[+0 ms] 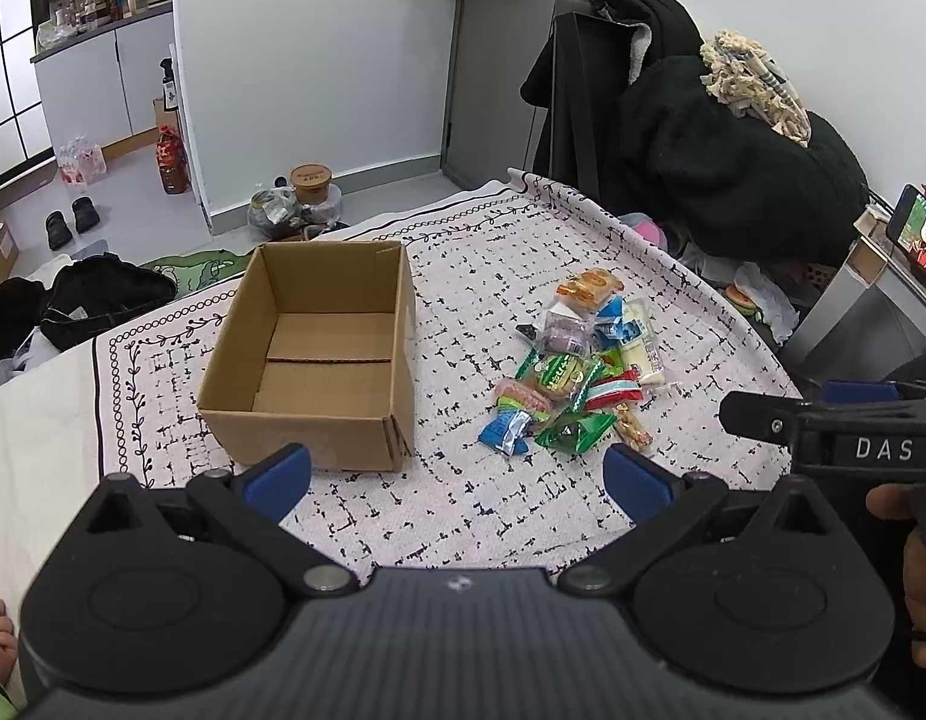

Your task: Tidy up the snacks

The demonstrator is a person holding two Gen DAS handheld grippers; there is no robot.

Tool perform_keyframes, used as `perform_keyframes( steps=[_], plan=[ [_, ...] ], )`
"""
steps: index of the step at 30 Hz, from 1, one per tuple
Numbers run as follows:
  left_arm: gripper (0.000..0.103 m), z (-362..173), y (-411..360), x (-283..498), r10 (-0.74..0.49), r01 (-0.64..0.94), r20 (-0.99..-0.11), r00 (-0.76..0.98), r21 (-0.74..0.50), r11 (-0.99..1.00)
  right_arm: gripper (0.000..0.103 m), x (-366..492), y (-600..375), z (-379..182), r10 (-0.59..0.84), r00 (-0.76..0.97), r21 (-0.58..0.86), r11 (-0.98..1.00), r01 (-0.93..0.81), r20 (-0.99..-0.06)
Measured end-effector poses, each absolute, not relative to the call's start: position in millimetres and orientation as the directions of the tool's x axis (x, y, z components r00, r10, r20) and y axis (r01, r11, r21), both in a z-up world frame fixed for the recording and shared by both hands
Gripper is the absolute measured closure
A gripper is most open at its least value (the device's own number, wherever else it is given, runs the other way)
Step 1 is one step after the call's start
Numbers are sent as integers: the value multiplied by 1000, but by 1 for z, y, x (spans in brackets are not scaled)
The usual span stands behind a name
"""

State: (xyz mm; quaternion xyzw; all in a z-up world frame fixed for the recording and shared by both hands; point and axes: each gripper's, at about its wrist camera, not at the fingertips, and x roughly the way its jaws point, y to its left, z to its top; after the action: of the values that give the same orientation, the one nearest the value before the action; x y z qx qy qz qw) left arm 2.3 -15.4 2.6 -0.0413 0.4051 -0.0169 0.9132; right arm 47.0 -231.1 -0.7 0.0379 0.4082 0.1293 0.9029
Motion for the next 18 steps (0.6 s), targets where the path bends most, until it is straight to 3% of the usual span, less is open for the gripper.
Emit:
perform_keyframes(
  steps=[18],
  plan=[
    [0,11,-15,9,-85,20,-737,670,-97,995,0,52,-231,-1,289,629,193,957,-218,-722]
  ],
)
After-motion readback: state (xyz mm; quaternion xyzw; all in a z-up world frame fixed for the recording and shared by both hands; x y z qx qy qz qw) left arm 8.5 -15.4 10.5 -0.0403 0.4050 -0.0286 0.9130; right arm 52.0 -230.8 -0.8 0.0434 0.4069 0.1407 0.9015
